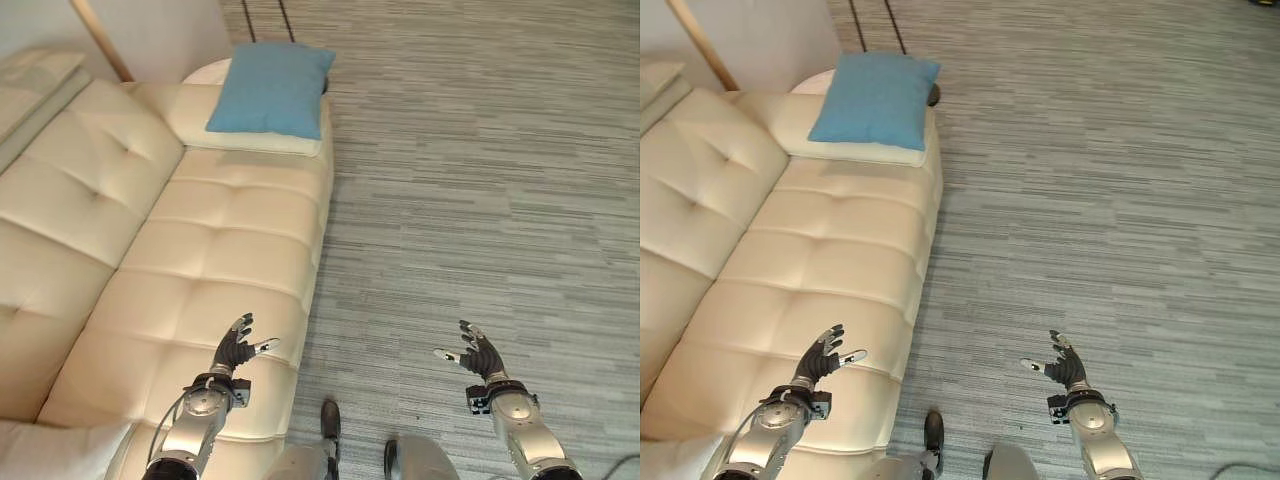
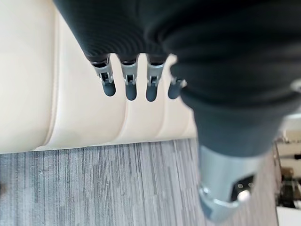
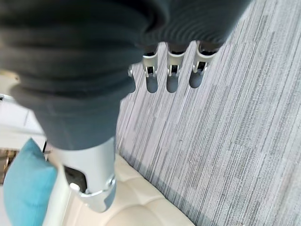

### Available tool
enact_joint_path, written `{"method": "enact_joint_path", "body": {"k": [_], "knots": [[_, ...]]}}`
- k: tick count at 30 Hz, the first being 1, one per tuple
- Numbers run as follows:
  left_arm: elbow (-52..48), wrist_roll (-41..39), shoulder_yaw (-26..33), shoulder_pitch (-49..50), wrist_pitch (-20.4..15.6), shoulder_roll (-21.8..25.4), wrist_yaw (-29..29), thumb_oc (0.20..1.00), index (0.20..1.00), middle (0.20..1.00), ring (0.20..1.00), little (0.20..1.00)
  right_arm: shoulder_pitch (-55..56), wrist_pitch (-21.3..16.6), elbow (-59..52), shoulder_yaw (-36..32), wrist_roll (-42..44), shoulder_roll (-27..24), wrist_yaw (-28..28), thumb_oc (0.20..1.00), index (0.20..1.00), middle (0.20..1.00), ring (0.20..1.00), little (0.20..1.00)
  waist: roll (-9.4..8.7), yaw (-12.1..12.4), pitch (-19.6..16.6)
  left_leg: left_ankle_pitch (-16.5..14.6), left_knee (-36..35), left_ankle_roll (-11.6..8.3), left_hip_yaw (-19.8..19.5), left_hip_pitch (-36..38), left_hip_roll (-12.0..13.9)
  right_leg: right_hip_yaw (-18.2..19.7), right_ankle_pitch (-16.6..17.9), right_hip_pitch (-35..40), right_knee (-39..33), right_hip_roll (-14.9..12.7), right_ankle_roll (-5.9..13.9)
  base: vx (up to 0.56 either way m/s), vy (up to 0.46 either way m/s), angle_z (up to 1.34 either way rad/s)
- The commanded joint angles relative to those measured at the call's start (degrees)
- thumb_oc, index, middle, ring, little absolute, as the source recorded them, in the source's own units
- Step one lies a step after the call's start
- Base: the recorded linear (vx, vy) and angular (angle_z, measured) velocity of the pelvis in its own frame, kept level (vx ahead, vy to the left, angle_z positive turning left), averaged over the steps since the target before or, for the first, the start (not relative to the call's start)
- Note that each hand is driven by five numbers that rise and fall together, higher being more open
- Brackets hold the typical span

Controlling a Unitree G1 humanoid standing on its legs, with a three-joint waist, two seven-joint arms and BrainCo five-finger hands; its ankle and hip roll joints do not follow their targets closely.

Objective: Pick up all the scattered cushions and arrange them neatly on the sofa.

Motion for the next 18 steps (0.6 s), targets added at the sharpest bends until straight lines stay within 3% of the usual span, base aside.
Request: {"method": "enact_joint_path", "body": {"k": [1, 3, 5, 8, 11, 14, 16, 18], "knots": [[-3.2, 0.1, 1.9, 0.0, -2.1, 0.2, 0.4, 1.0, 1.0, 1.0, 1.0, 1.0, -2.8, -2.0, -0.8, -0.6, 0.2, -1.1, -1.0, 1.0, 1.0, 1.0, 1.0, 1.0, -0.76, 0.3, -0.7, -6.8, 3.1, -5.05, 1.3, 0.8, 3.5, -4.0, 10.0, 2.4, -17.8, 0.3, -0.4, 0.13, -0.089, -0.27], [-3.2, 0.0, 1.9, -0.4, -2.2, 0.1, 0.4, 1.0, 1.0, 1.0, 1.0, 1.0, -2.9, -2.0, -0.5, -0.7, 0.4, -1.0, -1.2, 1.0, 1.0, 1.0, 1.0, 1.0, -0.77, 0.0, -0.5, -7.2, 2.8, -5.34, 1.4, 1.4, 3.8, -5.5, 11.0, 2.1, -20.6, 0.1, -0.38, 0.18, -0.133, -0.15], [-3.2, 0.4, 0.9, -1.5, -2.3, -0.1, 0.5, 1.0, 1.0, 1.0, 1.0, 1.0, -2.3, -1.9, -0.5, -0.5, 0.8, -0.6, -1.5, 1.0, 1.0, 1.0, 1.0, 1.0, -1.48, -0.5, -0.8, -8.5, 2.2, -6.3, 1.1, 3.2, 3.7, -7.3, 12.6, 2.6, -27.9, 0.0, -0.05, 0.27, -0.208, 0.04], [-3.4, 0.6, 0.0, -1.2, -2.5, -1.1, 0.2, 1.0, 1.0, 1.0, 1.0, 1.0, -1.6, -2.4, -0.3, -0.1, 1.1, -0.5, -1.4, 1.0, 1.0, 1.0, 1.0, 1.0, -1.93, -0.9, -1.9, -10.4, 3.4, -6.97, 1.3, 4.9, 4.3, -6.8, 13.3, 4.5, -28.0, 0.9, -1.24, 0.27, -0.177, 0.42], [-3.4, -0.1, -0.7, -1.3, -2.1, -1.6, -0.2, 1.0, 1.0, 1.0, 1.0, 1.0, -0.9, -2.9, -0.9, 0.1, 1.5, -1.5, -1.3, 1.0, 1.0, 1.0, 1.0, 1.0, -2.16, -1.0, -1.8, -12.9, 11.0, -7.98, 0.7, 3.8, 5.9, -6.2, 11.7, 7.1, -28.3, 2.4, -3.18, 0.23, -0.192, 0.17], [-2.8, -0.8, -1.2, -2.0, -2.2, -1.9, 0.6, 1.0, 1.0, 1.0, 1.0, 1.0, -1.5, -3.1, -1.1, 0.0, 2.3, -2.6, -1.9, 1.0, 1.0, 1.0, 1.0, 1.0, -2.32, -0.5, -1.4, -11.0, 16.3, -8.18, -1.7, -0.9, 5.8, -5.6, 9.8, 8.5, -28.6, 3.0, -4.49, 0.15, -0.109, 0.09], [-2.8, -0.8, -1.4, -2.1, -2.1, -2.0, 0.7, 1.0, 1.0, 1.0, 1.0, 1.0, -1.5, -3.1, -1.3, -0.2, 2.3, -2.9, -1.8, 1.0, 1.0, 1.0, 1.0, 1.0, -2.26, -0.5, -1.4, -11.2, 15.7, -8.02, -2.3, -2.0, 5.6, -5.6, 9.3, 8.9, -28.6, 3.1, -4.55, 0.19, -0.018, 0.01], [-2.3, -0.5, -1.3, -2.1, -2.0, -2.0, 0.7, 1.0, 1.0, 1.0, 1.0, 1.0, -1.5, -3.4, -1.6, -0.8, 2.5, -3.9, -1.7, 1.0, 1.0, 1.0, 1.0, 1.0, -2.35, 0.1, -1.7, -9.2, 12.9, -8.38, -3.1, -4.5, 5.2, -5.4, 8.2, 10.7, -29.0, 3.3, -4.57, 0.26, 0.007, 0.0]]}}
